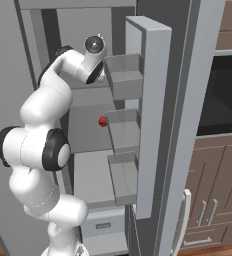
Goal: Open the freezer door, pick up the ice cube tray from the freezer, and place it on the dining counter.
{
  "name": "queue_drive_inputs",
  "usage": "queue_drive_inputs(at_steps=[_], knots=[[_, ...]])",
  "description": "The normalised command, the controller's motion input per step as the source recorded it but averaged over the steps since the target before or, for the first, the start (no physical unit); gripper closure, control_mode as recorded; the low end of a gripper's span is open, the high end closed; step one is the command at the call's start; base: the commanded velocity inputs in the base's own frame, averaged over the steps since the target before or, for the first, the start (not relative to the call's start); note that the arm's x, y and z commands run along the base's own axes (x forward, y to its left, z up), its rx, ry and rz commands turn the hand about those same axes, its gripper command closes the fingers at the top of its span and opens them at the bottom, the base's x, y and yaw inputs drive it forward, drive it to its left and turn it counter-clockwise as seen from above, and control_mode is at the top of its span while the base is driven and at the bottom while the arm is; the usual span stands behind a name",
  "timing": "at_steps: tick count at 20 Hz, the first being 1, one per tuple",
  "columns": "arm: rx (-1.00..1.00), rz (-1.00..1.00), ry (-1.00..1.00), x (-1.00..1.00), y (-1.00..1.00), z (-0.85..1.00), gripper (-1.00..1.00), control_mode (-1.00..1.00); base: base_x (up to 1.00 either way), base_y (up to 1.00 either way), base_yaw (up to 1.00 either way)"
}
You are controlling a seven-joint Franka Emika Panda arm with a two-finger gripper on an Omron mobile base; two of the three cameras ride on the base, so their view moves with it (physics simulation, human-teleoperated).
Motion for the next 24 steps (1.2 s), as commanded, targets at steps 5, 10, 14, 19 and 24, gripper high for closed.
queue_drive_inputs(at_steps=[5, 10, 14, 19, 24], knots=[[0.0, 0.0, 0.0, 0.11, 0.0, -0.2, -1.0, -1.0, 0.0, 0.0, 0.0], [0.0, 0.0, 0.0, 0.09, 0.0, -0.21, -1.0, -1.0, 0.0, 0.0, 0.0], [0.0, 0.0, 0.0, 0.09, 0.0, -0.2, -1.0, -1.0, 0.0, 0.0, 0.0], [0.0, 0.0, 0.0, 0.08, 0.0, -0.19, -1.0, -1.0, 0.0, 0.0, 0.0], [0.0, 0.0, 0.0, 0.08, 0.0, -0.2, -1.0, -1.0, 0.0, 0.0, 0.0]])
